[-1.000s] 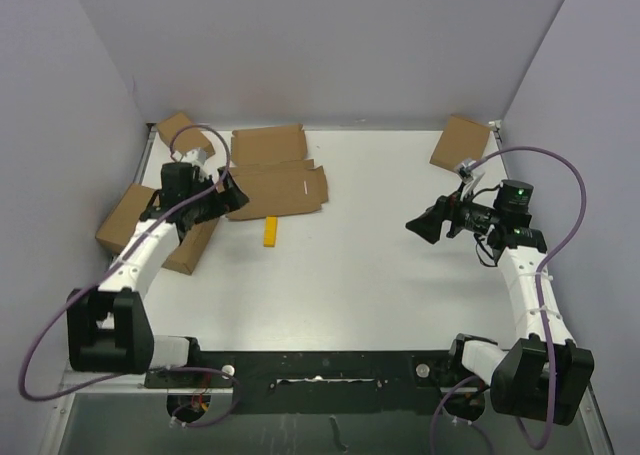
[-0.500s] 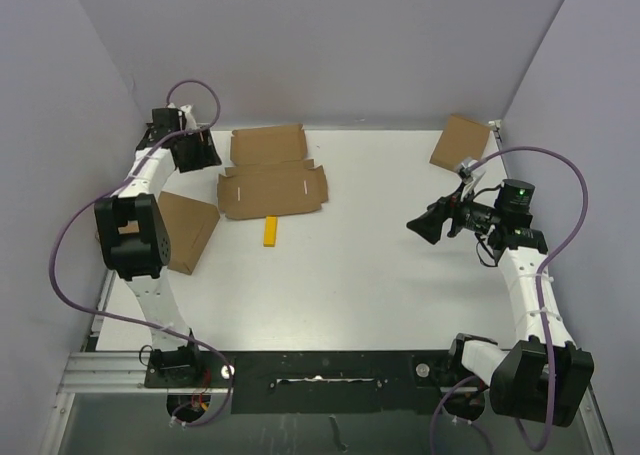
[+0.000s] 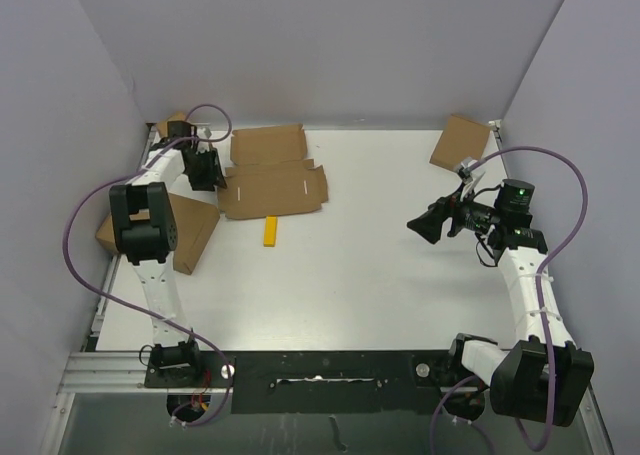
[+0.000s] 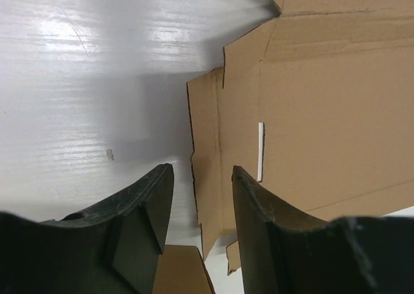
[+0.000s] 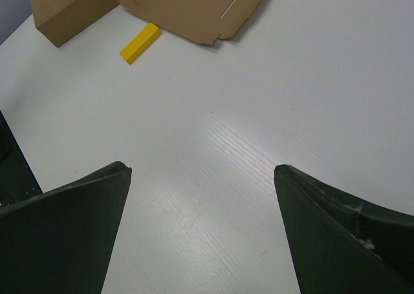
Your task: Fold the paper box
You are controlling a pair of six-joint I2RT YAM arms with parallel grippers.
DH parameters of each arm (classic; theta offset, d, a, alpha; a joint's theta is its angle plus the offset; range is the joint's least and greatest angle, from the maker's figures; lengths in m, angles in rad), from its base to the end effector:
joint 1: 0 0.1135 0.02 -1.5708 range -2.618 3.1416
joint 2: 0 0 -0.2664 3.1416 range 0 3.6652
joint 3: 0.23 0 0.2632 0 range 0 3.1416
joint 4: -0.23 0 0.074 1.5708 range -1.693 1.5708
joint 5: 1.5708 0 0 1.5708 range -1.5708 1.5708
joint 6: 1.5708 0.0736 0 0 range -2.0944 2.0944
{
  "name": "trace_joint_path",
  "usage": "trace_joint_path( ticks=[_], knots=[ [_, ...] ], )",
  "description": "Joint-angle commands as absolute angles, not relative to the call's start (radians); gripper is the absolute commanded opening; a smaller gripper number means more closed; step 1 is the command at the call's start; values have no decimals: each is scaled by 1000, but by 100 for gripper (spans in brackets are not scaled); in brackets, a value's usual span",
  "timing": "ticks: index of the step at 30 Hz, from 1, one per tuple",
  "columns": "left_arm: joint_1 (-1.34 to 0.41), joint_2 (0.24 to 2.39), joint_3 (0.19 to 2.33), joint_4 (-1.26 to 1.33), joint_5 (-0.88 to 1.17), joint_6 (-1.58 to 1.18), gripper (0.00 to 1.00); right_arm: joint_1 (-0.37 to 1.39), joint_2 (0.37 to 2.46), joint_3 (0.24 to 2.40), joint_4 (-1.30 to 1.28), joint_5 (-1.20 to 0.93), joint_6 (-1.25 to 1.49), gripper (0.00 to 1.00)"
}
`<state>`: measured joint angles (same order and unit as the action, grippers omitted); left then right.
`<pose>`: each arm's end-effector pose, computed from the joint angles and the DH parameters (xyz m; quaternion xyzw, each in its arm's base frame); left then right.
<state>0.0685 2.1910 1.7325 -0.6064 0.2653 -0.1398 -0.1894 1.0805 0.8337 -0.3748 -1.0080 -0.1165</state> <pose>0.5016 0.0151 0.1438 -0.0668 0.9579 -0.1368 0.2433 0.2571 0.0141 0.2781 -0.1922 0.7864 0.3636 0.4609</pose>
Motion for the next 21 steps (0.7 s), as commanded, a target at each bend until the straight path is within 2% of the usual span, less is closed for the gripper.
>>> trace_joint_path(
  ticks=[1, 9, 13, 21],
  knots=[
    [71, 2235, 1788, -610, 280, -119, 39, -192, 1072, 861, -337, -1008, -129, 98],
    [55, 2257, 1791, -614, 338, -152, 13, -191, 1072, 861, -338, -1005, -130, 98],
    [35, 2203, 1768, -597, 351, -187, 6, -190, 1071, 861, -339, -1001, -130, 98],
    [-20, 2017, 1558, -495, 319, -359, 0, -176, 1072, 863, -343, -987, -133, 98]
  ],
)
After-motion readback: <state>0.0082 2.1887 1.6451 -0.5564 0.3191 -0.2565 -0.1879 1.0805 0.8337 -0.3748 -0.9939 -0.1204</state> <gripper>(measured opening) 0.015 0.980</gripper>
